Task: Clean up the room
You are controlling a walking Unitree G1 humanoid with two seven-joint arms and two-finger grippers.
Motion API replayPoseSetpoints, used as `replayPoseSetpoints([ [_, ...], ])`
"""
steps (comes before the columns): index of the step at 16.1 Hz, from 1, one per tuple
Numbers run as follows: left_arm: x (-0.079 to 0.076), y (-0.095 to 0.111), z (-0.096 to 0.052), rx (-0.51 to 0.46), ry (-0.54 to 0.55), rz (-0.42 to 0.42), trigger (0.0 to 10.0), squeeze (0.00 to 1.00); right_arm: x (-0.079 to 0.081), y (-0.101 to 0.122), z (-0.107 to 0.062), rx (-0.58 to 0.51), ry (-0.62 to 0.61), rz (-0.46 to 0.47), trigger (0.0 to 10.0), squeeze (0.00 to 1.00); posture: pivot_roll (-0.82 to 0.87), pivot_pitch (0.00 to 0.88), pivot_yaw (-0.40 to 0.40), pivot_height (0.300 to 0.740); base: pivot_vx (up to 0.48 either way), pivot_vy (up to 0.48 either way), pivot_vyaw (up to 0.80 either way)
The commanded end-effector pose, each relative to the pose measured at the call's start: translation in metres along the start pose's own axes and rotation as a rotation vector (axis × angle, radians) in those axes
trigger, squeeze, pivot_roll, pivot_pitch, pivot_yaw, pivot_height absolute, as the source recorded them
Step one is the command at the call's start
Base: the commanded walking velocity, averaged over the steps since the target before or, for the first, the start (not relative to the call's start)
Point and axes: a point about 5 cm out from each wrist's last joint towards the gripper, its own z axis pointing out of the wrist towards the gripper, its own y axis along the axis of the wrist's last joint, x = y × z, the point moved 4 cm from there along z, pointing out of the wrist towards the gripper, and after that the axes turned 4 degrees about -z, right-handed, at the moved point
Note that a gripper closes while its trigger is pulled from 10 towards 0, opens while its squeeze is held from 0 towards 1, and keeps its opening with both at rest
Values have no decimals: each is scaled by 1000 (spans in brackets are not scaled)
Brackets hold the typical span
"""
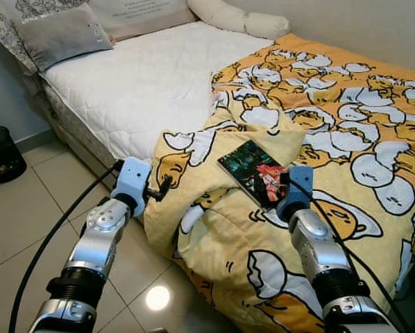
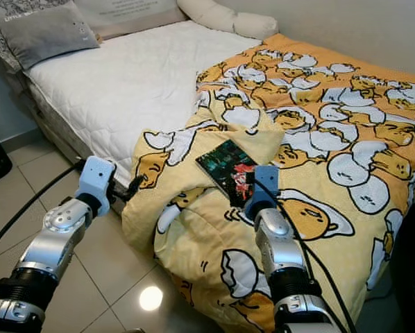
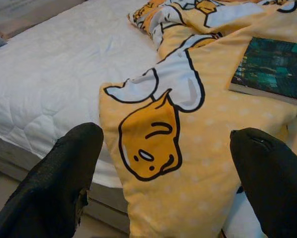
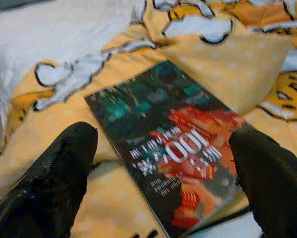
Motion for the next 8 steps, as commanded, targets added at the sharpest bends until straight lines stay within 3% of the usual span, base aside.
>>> replayPoseSetpoints([
  [1,-1,3,0,-3,-12,16,10000,992,-5,0,-1,10,-21,3,10000,0,3,0,5,740,0,0,0],
  [2,-5,2,-2,2,-35,20,10000,996,-12,-9,-3,66,-67,55,10000,1000,24,0,-9,740,0,0,0],
  [5,-16,-5,-8,32,-134,42,10000,992,-22,-31,-6,149,-146,254,10000,1000,38,0,-11,740,0,0,0],
  [7,-19,-6,-9,37,-160,43,10000,992,-22,-33,-5,165,-160,297,10000,1000,36,0,-7,740,0,0,0],
  [8,-24,-11,-12,62,-211,69,10000,996,-20,-40,-1,217,-146,501,10000,63,49,0,-13,740,0,0,0],
])
